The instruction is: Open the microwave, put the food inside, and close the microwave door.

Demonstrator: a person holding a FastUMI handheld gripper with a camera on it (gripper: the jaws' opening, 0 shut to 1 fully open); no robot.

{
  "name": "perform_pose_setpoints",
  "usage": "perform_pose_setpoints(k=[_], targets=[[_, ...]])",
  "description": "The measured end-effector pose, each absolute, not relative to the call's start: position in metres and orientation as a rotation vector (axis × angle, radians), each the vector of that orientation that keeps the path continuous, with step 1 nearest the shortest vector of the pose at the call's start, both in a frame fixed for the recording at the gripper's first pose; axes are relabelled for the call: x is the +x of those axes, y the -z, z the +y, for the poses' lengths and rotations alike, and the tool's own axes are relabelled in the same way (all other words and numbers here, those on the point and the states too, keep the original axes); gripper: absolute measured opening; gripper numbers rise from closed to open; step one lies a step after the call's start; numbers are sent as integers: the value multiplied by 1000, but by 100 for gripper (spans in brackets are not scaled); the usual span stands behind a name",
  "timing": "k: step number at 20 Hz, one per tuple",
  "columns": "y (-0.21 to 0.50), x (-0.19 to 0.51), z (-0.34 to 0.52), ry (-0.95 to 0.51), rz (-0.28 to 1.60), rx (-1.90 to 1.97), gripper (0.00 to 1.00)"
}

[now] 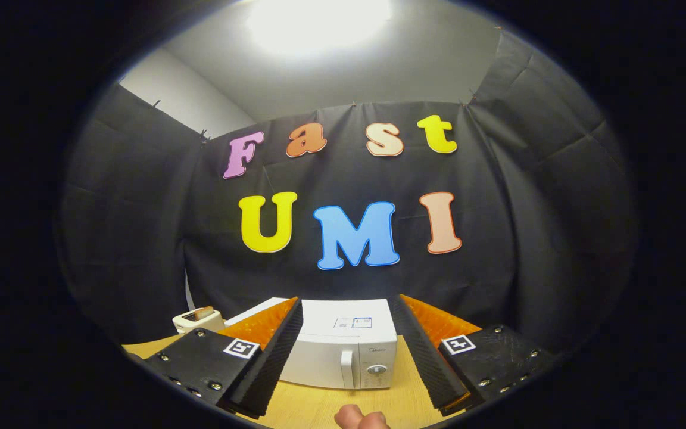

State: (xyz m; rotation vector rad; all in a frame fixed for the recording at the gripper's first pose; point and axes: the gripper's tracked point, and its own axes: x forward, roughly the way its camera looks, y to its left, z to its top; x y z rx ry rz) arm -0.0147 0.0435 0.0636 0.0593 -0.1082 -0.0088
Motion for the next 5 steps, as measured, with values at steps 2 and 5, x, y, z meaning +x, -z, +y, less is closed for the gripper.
perform_pose_setpoints(k=[2,5], targets=[[-73,-22,33,19,-123,58,96],[-63,-28,15,38,-127,58,96]])
